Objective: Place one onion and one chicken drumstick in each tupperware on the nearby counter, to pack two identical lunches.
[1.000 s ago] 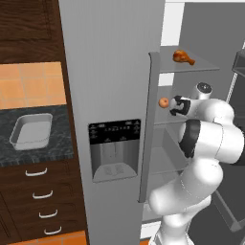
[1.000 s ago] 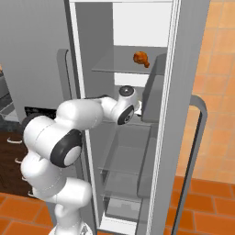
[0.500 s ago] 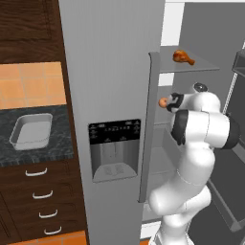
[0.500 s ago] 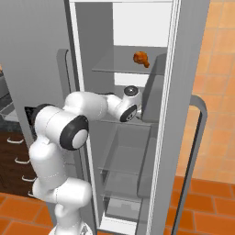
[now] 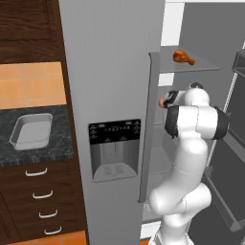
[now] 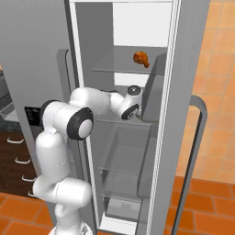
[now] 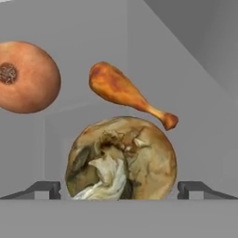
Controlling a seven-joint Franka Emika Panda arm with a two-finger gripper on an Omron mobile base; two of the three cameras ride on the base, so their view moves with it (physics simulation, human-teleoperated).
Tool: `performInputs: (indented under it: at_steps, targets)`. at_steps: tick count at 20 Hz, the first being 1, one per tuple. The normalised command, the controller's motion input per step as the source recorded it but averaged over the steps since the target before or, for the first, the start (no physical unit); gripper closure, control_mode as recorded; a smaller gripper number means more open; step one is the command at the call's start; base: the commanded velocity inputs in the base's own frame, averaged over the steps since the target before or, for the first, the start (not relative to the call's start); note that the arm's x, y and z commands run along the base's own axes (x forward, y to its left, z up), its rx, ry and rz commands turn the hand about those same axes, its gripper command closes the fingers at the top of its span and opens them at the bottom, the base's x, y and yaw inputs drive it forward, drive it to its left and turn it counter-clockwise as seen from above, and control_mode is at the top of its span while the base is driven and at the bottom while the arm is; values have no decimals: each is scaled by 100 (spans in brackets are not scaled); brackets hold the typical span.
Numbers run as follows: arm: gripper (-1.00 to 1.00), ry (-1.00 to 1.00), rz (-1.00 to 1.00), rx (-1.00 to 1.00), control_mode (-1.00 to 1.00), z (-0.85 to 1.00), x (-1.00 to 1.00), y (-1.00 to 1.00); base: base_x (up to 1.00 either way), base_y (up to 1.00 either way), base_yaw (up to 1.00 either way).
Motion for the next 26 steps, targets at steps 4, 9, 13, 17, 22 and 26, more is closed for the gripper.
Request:
performInputs:
  at_steps: [4, 9, 13, 17, 22, 26]
  targets:
    - [-100, 0, 0, 0, -100, -30, 18, -7, 0, 0, 0]
    - [100, 8, 0, 0, -100, -75, 0, 5, 0, 0, 0]
    - [100, -7, -1, 0, -100, -17, -58, 9, 0, 0, 0]
    - [100, -15, 0, 0, -100, 7, -100, 46, 0, 0, 0]
    - [100, -5, 6, -2, -100, 39, -100, 66, 0, 0, 0]
    - [100, 0, 13, 0, -100, 88, -100, 40, 0, 0, 0]
